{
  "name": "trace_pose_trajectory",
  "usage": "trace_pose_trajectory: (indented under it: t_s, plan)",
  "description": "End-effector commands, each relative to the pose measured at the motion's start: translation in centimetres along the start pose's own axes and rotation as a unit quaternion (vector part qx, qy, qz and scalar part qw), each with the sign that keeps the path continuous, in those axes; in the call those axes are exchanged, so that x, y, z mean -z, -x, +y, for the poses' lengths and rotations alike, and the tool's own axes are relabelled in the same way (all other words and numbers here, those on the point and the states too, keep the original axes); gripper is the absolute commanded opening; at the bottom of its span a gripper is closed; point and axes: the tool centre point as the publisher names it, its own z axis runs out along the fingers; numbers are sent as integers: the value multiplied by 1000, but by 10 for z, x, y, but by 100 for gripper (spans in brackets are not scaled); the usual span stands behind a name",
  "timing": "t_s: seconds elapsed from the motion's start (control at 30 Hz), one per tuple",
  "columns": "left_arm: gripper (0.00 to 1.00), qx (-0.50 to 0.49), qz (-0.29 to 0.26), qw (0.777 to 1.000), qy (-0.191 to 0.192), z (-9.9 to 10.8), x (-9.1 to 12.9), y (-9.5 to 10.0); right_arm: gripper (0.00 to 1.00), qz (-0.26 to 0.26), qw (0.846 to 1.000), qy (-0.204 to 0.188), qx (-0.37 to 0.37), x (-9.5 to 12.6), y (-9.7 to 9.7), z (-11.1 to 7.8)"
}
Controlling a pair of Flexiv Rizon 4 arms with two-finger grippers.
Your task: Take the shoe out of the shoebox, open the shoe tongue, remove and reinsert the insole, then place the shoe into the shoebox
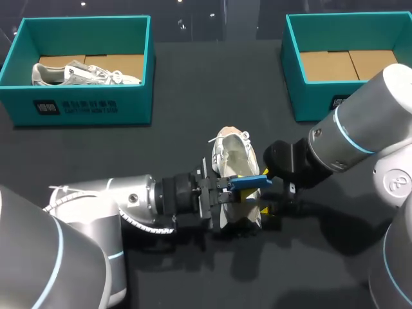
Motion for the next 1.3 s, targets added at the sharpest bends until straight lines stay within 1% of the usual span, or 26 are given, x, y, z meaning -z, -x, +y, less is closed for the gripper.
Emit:
trace_pose_trajectory:
  t_s: [0.03,0.4,0.63,1.3]
  plan:
    - [0,-5,9,1000,-6,0,6,-1,100,-1,1000,1,0,0,-1,-1]
    - [0,-19,28,999,-18,11,8,3,100,-1,1000,1,0,0,-1,-1]
    - [0,-34,49,998,-25,17,8,3,100,-1,1000,1,0,0,-1,-1]
    - [0,-69,70,995,-9,36,11,6,100,-1,1000,1,0,0,-1,-1]
